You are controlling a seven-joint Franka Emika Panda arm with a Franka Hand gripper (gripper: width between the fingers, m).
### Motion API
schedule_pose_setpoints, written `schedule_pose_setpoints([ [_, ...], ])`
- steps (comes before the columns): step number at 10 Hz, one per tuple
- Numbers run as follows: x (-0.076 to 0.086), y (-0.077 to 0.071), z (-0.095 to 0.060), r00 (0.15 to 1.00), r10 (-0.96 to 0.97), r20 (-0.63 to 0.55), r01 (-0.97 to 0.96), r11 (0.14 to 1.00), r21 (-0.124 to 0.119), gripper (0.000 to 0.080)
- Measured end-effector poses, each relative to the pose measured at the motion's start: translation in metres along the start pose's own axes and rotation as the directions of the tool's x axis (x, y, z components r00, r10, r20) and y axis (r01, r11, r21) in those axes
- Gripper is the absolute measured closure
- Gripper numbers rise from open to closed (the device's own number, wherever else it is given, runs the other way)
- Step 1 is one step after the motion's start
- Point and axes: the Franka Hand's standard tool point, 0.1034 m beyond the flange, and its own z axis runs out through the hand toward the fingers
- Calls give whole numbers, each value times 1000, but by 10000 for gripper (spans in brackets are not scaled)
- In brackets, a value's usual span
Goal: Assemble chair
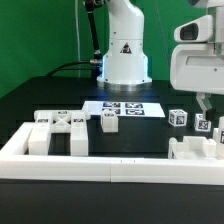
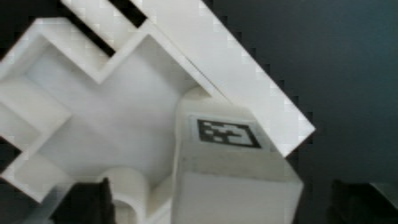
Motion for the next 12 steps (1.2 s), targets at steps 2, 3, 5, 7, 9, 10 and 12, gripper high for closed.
schedule_pose_setpoints([
  [2,-2,-2,0,977,-211,-4,211,977,-6,151],
  [3,-3,-2,0,961,-277,-3,277,961,-7,151],
  [5,-2,-3,0,891,-454,-3,454,891,-10,150],
  [7,-2,-2,0,788,-616,-3,615,788,-23,150],
  [9,-1,-2,1,665,-747,2,746,665,-38,150],
  [10,-1,-3,1,616,-788,5,787,615,-42,150],
  [12,-1,-3,1,555,-832,7,831,554,-45,163],
])
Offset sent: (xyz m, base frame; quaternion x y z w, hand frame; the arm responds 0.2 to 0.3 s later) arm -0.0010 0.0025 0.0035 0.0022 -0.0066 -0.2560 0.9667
